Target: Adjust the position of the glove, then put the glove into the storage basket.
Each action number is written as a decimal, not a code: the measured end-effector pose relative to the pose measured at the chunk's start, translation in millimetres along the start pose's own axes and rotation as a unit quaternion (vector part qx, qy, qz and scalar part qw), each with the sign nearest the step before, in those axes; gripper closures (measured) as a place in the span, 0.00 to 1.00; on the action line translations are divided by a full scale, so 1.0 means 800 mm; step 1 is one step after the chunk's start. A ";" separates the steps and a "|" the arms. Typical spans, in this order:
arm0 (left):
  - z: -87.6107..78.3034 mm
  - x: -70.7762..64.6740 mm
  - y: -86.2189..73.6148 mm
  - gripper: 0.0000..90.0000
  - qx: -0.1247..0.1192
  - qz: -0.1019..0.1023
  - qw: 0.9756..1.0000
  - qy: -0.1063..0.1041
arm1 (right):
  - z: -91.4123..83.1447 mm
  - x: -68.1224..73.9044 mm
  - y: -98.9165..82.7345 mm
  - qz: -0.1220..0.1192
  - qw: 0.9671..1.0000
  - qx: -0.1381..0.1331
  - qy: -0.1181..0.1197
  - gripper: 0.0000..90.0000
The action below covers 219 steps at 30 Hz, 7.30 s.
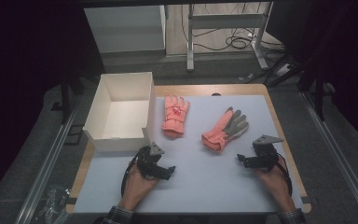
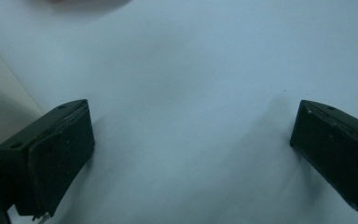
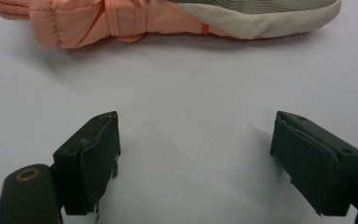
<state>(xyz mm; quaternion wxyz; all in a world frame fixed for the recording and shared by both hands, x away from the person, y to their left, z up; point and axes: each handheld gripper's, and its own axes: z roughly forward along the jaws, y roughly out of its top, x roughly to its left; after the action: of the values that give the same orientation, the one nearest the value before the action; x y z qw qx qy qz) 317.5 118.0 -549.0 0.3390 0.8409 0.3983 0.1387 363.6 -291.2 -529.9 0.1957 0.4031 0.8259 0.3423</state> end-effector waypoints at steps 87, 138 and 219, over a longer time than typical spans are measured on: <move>0.000 0.000 -0.001 0.00 0.000 0.000 1.000 0.001 | 0.075 -0.001 0.117 0.044 0.997 0.042 -0.048 0.95; 0.000 0.000 -0.001 0.00 -0.001 0.001 1.000 0.001 | -0.003 0.056 0.113 -0.054 0.974 0.013 0.218 0.97; 0.000 0.000 -0.001 0.00 -0.001 0.000 1.000 0.001 | 0.134 0.109 0.252 -0.087 0.987 -0.002 0.139 0.56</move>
<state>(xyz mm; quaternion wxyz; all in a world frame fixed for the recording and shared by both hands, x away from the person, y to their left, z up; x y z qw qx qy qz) 316.9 118.4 -549.5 0.3395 0.8404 0.3985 0.1400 483.0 -88.6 -462.2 0.1087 0.2782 0.8761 0.3784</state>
